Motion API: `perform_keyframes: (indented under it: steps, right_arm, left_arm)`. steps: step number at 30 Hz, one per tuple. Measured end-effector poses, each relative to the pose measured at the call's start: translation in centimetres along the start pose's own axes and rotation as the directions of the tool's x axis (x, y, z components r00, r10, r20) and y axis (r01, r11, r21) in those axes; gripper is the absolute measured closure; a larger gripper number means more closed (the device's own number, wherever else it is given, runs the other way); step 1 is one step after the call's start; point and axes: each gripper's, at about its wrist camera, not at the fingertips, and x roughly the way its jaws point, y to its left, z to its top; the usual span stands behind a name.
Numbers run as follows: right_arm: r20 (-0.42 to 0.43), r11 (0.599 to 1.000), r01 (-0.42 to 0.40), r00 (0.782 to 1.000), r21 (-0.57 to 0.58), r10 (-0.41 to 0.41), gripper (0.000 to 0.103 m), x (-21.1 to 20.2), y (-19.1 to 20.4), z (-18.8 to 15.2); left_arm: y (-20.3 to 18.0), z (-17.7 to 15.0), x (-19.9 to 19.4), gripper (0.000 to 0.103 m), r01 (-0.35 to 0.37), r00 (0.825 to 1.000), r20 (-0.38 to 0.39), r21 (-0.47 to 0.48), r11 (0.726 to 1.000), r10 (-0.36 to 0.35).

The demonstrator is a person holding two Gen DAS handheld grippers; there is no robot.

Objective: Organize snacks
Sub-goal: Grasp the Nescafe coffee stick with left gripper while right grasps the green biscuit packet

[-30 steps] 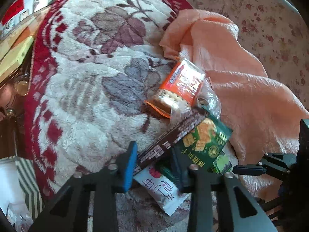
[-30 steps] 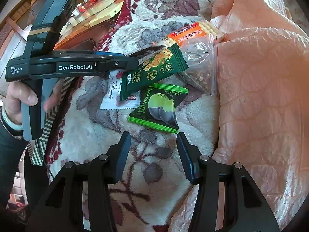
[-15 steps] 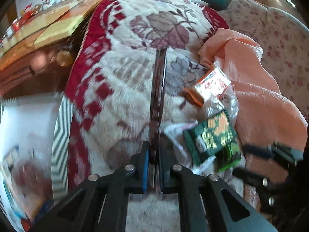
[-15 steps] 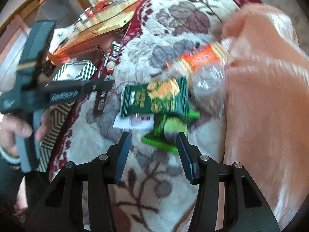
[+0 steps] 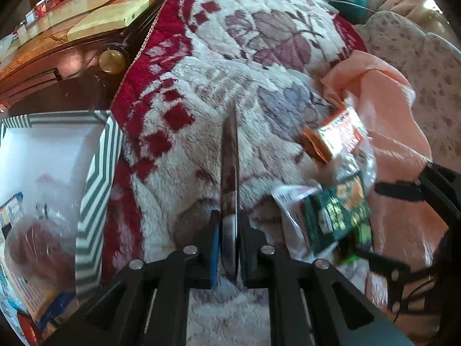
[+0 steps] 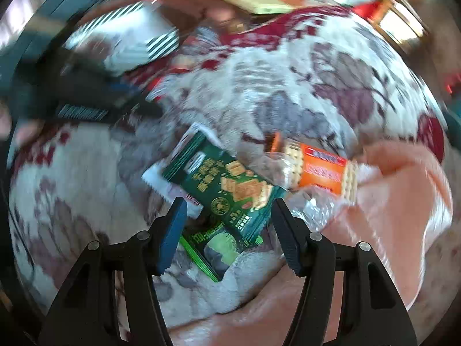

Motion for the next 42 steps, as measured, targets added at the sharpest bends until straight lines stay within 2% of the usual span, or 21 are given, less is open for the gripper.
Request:
perform_keyframes:
  steps: [2, 5, 10, 18, 24, 27, 29, 30, 33, 42]
  right_arm:
    - [-0.005, 1.000, 0.000, 1.000, -0.022, 0.000, 0.042, 0.1, 0.0, 0.2]
    - [0.010, 0.999, -0.031, 0.999, -0.016, 0.032, 0.042, 0.1, -0.2, 0.6]
    - [-0.005, 0.995, -0.043, 0.999, -0.086, 0.043, 0.041, 0.7, 0.1, 1.3]
    - [-0.071, 0.969, -0.071, 0.996, -0.237, 0.055, 0.041, 1.8, 0.4, 2.6]
    - [-0.099, 0.964, -0.087, 0.993, -0.252, 0.064, 0.040, 3.5, -0.4, 3.1]
    - [-0.091, 0.972, -0.118, 0.991, -0.205, 0.101, 0.042, 3.7, -0.9, 3.3]
    - [-0.073, 0.981, -0.135, 0.989, -0.141, 0.126, 0.053, 3.5, -1.2, 3.3]
    - [-0.062, 0.984, -0.145, 0.988, -0.103, 0.139, 0.057, 3.3, -1.3, 3.2]
    - [-0.055, 0.988, -0.150, 0.988, -0.039, 0.148, 0.058, 3.0, -1.0, 2.5]
    - [0.064, 0.980, -0.108, 0.993, 0.164, 0.099, 0.059, -0.5, -0.4, 0.0]
  left_arm:
    - [-0.1, 0.4, 0.4, 0.084, -0.010, 1.000, -0.007, -0.005, 1.000, 0.010]
    - [-0.2, 0.8, 0.7, 0.071, -0.031, 0.999, -0.018, 0.001, 1.000, 0.031]
    - [-0.4, 1.4, 0.7, 0.043, -0.038, 0.999, -0.015, 0.005, 0.999, 0.038]
    - [-0.5, 1.8, 2.2, 0.043, -0.110, 0.992, -0.063, 0.020, 0.994, 0.111]
    - [-1.0, 1.9, 2.7, 0.042, -0.152, 0.986, -0.063, 0.039, 0.988, 0.154]
    - [-1.2, 1.9, 2.9, 0.045, -0.161, 0.985, -0.057, 0.057, 0.985, 0.165]
    - [-1.3, 1.7, 2.7, 0.052, -0.161, 0.985, -0.048, 0.059, 0.985, 0.164]
    - [-1.3, 1.6, 2.5, 0.059, -0.161, 0.986, -0.042, 0.057, 0.985, 0.163]
    - [-1.3, 1.4, 2.0, 0.081, -0.149, 0.988, -0.032, 0.056, 0.987, 0.151]
    - [-1.0, -0.5, -0.8, 0.082, -0.110, 0.994, 0.010, 0.028, 0.994, 0.109]
